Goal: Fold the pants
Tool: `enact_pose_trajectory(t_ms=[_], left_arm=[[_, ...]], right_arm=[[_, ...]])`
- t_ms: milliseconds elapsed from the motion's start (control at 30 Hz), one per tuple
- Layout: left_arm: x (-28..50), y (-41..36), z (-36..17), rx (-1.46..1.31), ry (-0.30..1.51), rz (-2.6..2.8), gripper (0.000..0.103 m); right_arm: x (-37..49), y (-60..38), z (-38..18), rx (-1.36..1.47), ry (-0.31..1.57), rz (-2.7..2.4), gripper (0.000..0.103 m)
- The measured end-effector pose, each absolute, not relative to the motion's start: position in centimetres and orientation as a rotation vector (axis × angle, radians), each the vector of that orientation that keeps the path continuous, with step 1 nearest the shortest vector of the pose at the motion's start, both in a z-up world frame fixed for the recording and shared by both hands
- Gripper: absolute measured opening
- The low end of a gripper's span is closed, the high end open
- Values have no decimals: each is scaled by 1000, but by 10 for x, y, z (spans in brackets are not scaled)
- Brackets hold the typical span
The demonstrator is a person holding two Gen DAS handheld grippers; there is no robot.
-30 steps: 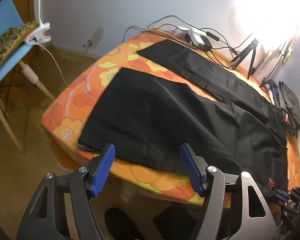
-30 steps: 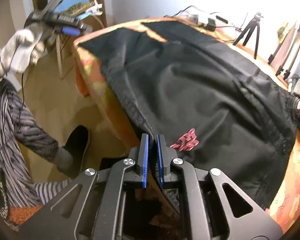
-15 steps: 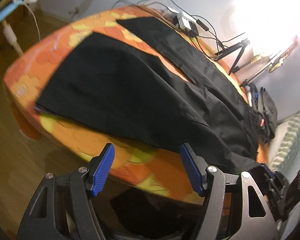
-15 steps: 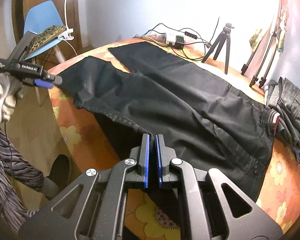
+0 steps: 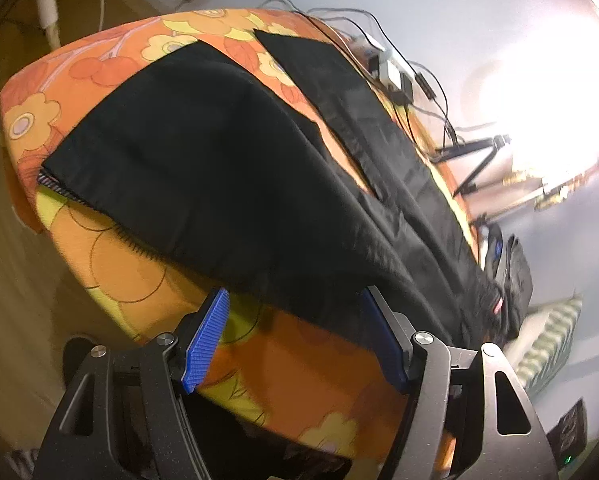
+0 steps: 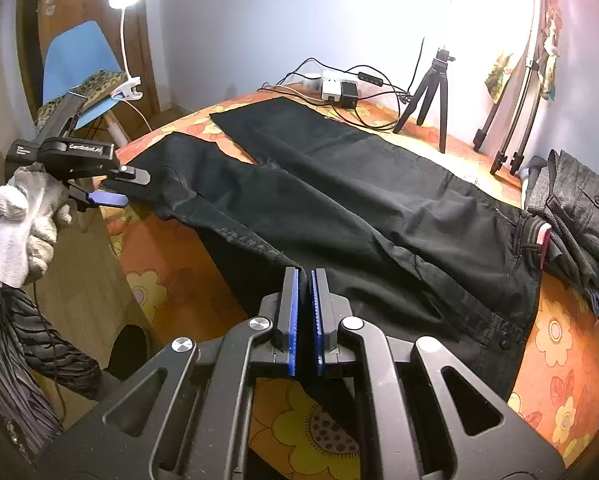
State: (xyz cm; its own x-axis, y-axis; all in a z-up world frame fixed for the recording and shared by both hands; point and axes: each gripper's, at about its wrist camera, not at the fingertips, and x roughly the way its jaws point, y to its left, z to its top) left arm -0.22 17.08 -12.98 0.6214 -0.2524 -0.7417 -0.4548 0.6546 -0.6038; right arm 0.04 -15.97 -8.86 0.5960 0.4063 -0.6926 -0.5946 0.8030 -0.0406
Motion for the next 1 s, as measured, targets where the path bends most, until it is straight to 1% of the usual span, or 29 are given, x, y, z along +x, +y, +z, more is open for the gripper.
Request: enact_pose_trajectory(t_ms=[233,433,633,733,767,800,867,900,933,967,1000], left_arm=[[-11,178,-148,-1068,798,199,68],[-20,166,-147,-1039,755,216,68],[-7,175,-146,-1073,752,229,68],[-8,184,-138,-1041,698,270,65],[-7,185,-137,-1037,688,270,57],[-7,187,-135,-1032,677,269,52],[-5,191,-132,-1027,658,270,37],[-4,193,-130,-1020,648,273,32],[-2,194,-129,-1006,639,280,19],[-1,195,-127,-985,632,284,10],[2,196,-126,-969,625,281,10]], right_arm=[[-4,-162,-83,-280,710,598,7],[-5,-166,-78,-247,711,601,7],[-13,-162,-78,-269,697,605,7],[-16,-162,-80,-275,703,606,7],[-16,-163,-80,-276,705,607,7],[-16,-164,-81,-276,707,608,7],[-17,-164,-81,-279,709,611,7],[-17,-164,-82,-285,708,611,7],[-18,-163,-82,-288,709,611,7],[-19,-162,-84,-293,710,611,7],[-19,-162,-84,-294,712,612,7]])
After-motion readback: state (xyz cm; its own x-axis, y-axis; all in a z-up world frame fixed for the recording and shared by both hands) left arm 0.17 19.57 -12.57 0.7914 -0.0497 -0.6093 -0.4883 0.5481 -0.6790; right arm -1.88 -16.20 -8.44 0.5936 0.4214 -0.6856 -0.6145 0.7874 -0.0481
